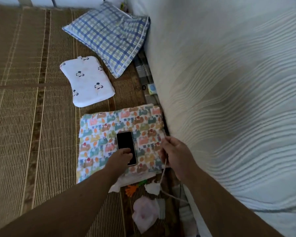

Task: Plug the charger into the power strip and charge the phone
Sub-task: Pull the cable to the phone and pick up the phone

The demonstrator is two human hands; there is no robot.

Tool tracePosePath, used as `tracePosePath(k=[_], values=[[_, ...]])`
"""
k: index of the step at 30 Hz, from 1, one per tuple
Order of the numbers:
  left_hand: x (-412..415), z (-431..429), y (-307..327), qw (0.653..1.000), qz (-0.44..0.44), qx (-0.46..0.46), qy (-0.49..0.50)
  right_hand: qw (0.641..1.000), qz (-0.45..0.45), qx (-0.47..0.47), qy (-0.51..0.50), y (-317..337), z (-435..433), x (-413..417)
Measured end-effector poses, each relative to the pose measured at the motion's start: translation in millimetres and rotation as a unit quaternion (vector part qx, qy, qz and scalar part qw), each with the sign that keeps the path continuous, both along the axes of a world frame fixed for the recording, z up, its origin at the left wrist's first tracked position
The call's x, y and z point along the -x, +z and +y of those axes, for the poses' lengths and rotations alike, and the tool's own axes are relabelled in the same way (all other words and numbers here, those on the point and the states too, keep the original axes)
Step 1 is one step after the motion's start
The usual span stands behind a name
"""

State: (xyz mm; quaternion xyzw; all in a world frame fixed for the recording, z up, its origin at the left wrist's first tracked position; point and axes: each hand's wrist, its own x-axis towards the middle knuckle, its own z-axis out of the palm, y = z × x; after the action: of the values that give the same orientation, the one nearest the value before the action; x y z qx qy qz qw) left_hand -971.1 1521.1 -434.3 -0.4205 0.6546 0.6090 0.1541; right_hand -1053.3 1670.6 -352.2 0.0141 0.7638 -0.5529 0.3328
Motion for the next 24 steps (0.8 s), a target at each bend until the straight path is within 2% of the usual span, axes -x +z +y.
tracePosePath(k=[4, 8, 13, 18, 24], values=[[1.1, -19.6, -60.5, 0.997, -0.077, 0.014, -0.002, 0.996, -0.075, -0.031, 0.024, -81.0, 15.5, -13.8], [9.1, -25.7, -112.5, 0.994, -0.106, 0.018, -0.015, 0.985, -0.162, -0.052, 0.001, -151.0, 26.4, -10.2], [22.8, -26.5, -155.8, 0.992, -0.112, 0.049, 0.014, 0.985, -0.139, -0.102, -0.026, -194.6, 25.0, -3.8], [29.9, -25.4, -153.2, 0.993, -0.115, 0.017, -0.003, 0.988, -0.122, -0.082, -0.053, -189.6, 19.5, -3.7], [29.2, -21.6, -77.4, 0.984, -0.018, -0.139, 0.112, 0.996, -0.072, -0.058, -0.009, -112.5, 7.8, -5.5]])
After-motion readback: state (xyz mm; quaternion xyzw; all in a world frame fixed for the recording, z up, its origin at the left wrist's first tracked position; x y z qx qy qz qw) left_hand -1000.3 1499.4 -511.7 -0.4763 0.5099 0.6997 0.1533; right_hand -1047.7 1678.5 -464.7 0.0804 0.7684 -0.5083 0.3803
